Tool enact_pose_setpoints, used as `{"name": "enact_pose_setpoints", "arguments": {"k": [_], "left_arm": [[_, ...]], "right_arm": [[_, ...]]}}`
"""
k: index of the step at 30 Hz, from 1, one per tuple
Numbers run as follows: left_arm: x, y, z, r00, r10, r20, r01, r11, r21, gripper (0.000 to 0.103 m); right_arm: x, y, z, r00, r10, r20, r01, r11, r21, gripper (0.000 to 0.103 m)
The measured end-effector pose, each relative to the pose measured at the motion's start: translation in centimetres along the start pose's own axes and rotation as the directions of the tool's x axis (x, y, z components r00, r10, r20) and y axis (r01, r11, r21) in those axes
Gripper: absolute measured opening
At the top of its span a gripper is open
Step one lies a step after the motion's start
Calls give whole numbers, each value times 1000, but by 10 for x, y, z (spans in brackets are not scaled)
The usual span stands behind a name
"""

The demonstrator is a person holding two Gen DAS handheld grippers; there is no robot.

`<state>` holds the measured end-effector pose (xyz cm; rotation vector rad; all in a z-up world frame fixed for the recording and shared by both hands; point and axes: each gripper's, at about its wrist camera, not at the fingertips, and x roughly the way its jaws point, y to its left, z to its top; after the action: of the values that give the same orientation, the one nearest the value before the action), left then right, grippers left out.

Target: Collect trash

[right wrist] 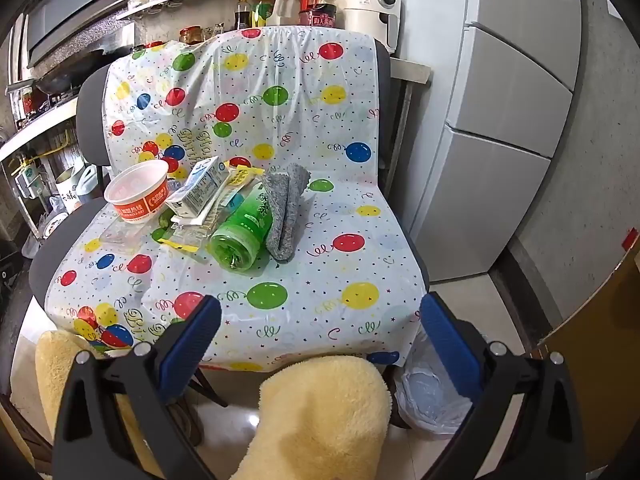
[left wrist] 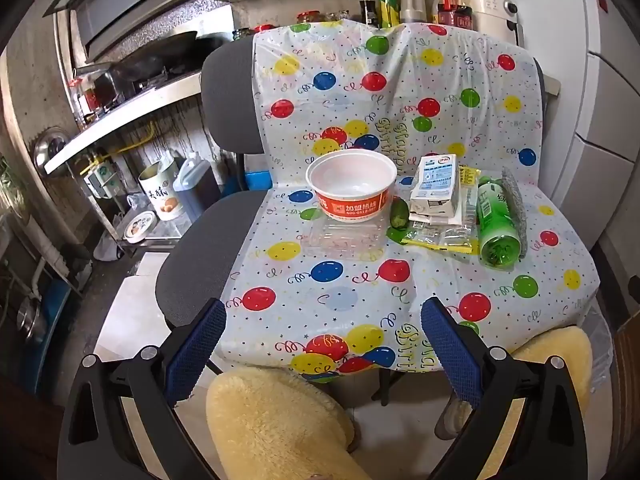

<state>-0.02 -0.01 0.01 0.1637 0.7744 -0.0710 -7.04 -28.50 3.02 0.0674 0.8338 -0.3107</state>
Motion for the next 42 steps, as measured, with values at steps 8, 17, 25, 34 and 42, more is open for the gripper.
{"name": "enact_pose_setpoints", "arguments": {"k": [8,17,25,34,42], "left_arm": [[2,4,0,1000,-4,-7,4,1000,-7,97],[6,7,-7,1000,3,-2,-3,1000,-5,97],[6,10,-2,1000,4,-5,-4,1000,-14,97],[4,7,1,1000,14,-3,-14,1000,-26,97],[4,9,2,1000,12,-3,-12,1000,-25,97]], "right_arm": [[1,0,-1,1000,2,1,-2,1000,3,97],[1,-1,-2,1000,-3,0,3,1000,6,97],[3,-4,-1,1000,-3,-3,3,1000,12,97],[4,-2,-1,1000,-6,-3,6,1000,7,97],[4,-2,-1,1000,-7,-4,7,1000,6,97]]}}
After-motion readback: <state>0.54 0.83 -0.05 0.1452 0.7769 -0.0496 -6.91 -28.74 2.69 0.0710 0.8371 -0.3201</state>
